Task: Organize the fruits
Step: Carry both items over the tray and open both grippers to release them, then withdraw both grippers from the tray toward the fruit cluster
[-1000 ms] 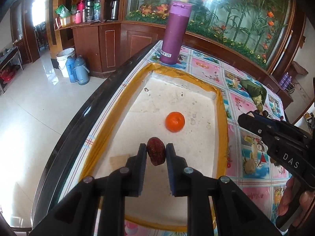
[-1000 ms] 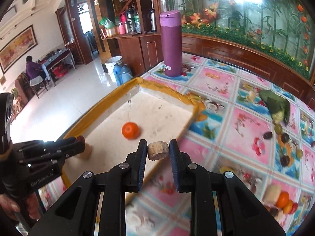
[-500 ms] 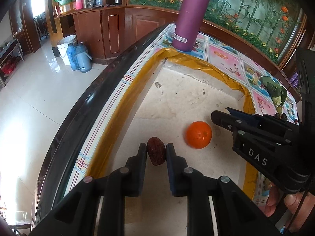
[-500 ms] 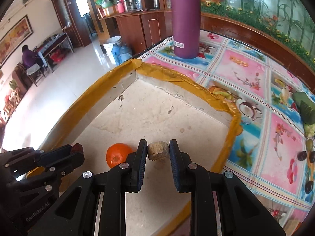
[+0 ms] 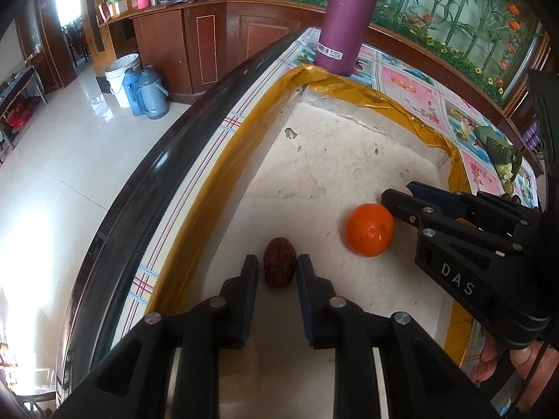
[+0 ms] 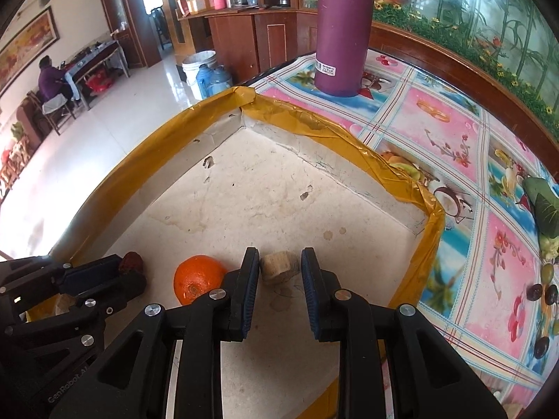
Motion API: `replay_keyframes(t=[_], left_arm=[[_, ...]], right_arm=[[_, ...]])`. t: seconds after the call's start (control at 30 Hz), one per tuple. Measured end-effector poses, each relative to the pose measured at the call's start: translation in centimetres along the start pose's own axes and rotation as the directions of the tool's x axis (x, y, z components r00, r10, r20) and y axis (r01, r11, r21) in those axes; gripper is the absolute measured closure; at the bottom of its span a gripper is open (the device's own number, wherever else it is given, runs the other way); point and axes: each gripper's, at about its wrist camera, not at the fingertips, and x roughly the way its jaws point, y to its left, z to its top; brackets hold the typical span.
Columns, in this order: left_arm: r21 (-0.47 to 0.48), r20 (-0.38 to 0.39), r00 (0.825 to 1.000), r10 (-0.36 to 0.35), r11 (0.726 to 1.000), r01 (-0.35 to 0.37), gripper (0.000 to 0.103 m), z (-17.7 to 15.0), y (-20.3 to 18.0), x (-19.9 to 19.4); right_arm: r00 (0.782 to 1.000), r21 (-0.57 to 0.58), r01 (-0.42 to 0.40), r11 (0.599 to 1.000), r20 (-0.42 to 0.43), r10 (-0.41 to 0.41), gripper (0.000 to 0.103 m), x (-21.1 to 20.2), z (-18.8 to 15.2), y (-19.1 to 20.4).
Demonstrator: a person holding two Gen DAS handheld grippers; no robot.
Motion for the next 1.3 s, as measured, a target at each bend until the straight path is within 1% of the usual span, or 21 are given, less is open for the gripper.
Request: replay_keyframes(t=[0.03, 0.1, 0.17, 0.27, 0.47, 0.63, 0.73, 0.9, 1.07, 1.17, 1.23, 1.3], left_arm=[[-0.002, 0.0, 1.0, 0.002, 1.0, -0.002, 0.076, -0.1, 0.0, -0.1], [-0.004, 0.004, 1.0, 0.004, 1.0, -0.004, 0.074, -0.3, 0.0, -0.5], [-0.001, 0.016, 1.0, 0.017, 1.0, -0.017, 0.065, -0.5, 0.0, -1.1], [0.006, 0.046, 0.998, 0.041, 0.999, -0.041, 0.058, -1.0, 0.0, -2.2], [0.004, 0.096, 0.993, 0.071, 0.997, -0.072, 0.051, -2.6, 0.3, -4.4], [0.018, 0.138, 0.986, 0.098, 0.995, -0.101, 0.049, -4.2, -0.5, -5.9], [0.026, 0.16, 0.982, 0.103, 0.994, -0.109, 0.045, -5.3, -1.7, -6.8], [0.051, 0.204, 0.976, 0.071, 0.995, -0.083, 0.044, -7.1, -4.8, -8.3], [0.079, 0.265, 0.963, 0.04, 0.995, -0.063, 0.031, -8.8, -8.4, -9.6], [0.107, 0.271, 0.963, 0.018, 0.993, -0.048, 0.028, -9.5, -10.7, -9.8], [0.131, 0.26, 0.965, 0.003, 0.991, -0.038, 0.028, -10.0, -12.2, -9.7], [0.156, 0.25, 0.968, -0.015, 0.987, -0.025, 0.028, -10.5, -13.7, -9.5]], right_arm=[[1.0, -0.001, 0.006, 1.0, 0.001, -0.006, 0.078, -0.1, -0.1, 0.0], [1.0, 0.004, 0.018, 1.0, 0.003, -0.018, 0.072, -0.5, -0.2, -0.1], [1.0, 0.011, 0.021, 1.0, 0.009, -0.021, 0.072, -1.0, -0.4, -0.2], [0.999, 0.023, 0.022, 0.999, 0.026, -0.023, 0.072, -2.2, -0.8, -0.3], [0.997, 0.034, 0.019, 0.999, 0.076, -0.022, 0.072, -5.6, -2.6, -0.1], [0.994, 0.048, 0.016, 0.999, 0.105, -0.021, 0.071, -8.3, -5.1, -0.8], [0.993, 0.063, 0.023, 0.998, 0.113, -0.03, 0.071, -9.9, -7.1, -1.5], [0.989, 0.085, 0.037, 0.996, 0.138, -0.049, 0.07, -12.8, -10.5, -2.9], [0.98, 0.114, 0.081, 0.99, 0.174, -0.1, 0.069, -16.0, -13.9, -4.6], [0.967, 0.15, 0.124, 0.981, 0.202, -0.153, 0.062, -18.1, -16.4, -6.0], [0.958, 0.184, 0.154, 0.971, 0.213, -0.192, 0.054, -19.4, -18.2, -7.2], [0.951, 0.222, 0.17, 0.96, 0.217, -0.219, 0.052, -20.5, -20.0, -8.6]])
